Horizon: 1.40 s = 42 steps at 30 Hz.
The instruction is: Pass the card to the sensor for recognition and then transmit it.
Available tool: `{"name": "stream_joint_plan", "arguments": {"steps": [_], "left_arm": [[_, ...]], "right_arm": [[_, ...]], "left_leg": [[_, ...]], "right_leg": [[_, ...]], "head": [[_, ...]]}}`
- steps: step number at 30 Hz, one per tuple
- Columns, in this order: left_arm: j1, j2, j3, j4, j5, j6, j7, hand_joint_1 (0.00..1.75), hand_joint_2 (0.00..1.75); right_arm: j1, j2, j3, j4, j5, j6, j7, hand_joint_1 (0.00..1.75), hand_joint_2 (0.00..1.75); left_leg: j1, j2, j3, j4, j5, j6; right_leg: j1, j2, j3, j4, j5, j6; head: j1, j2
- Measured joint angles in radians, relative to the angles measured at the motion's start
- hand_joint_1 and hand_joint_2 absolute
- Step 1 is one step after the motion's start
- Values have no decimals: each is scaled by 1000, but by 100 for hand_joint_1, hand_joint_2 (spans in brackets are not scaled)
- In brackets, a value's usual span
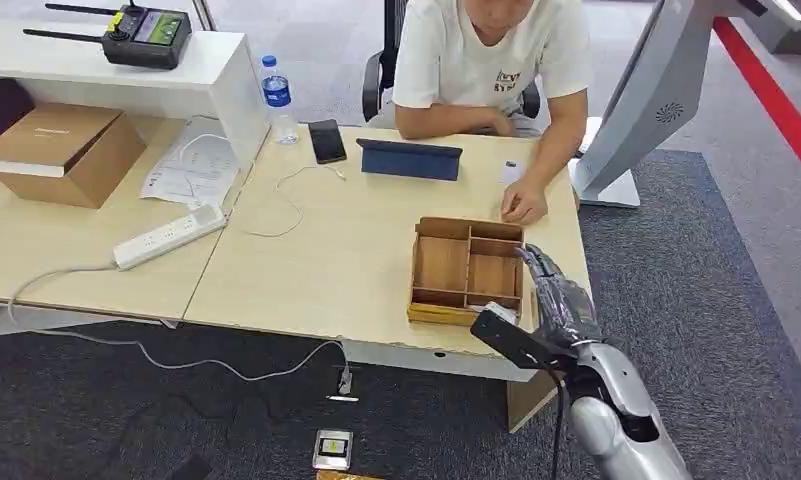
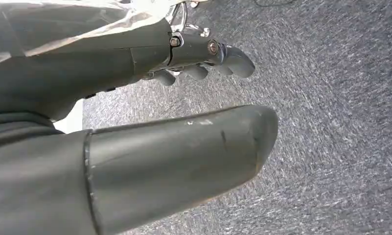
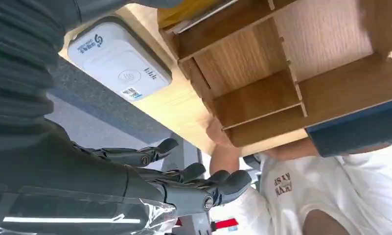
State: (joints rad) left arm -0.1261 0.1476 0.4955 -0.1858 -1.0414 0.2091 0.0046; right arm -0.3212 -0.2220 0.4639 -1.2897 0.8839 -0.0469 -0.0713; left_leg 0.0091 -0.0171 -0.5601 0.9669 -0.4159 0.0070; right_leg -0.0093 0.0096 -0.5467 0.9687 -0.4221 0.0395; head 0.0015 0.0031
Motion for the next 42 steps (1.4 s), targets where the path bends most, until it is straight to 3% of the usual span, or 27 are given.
{"name": "stream_joint_plan", "arguments": {"steps": [7,13,31,42], "left_arm": [[0,0,0,0,-12,0,3,0,0],[-1,-5,0,0,-13,4,2,0,0],[-19,-14,0,0,-59,-4,6,0,0],[-20,-16,0,0,-58,-3,10,0,0]], "right_arm": [[-1,17,14,59,35,-62,5,0,175],[-18,44,23,151,50,-119,-36,0,175],[-69,98,28,333,24,-182,-58,0,175],[-77,111,28,377,16,-184,-64,0,175]], "left_leg": [[0,0,0,0,0,0],[0,0,0,0,0,0],[0,0,0,0,0,0],[0,0,0,0,0,0]], "right_leg": [[0,0,0,0,0,0],[0,0,0,0,0,0],[0,0,0,0,0,0],[0,0,0,0,0,0]], "head": [[0,0],[0,0],[0,0],[0,0]]}}
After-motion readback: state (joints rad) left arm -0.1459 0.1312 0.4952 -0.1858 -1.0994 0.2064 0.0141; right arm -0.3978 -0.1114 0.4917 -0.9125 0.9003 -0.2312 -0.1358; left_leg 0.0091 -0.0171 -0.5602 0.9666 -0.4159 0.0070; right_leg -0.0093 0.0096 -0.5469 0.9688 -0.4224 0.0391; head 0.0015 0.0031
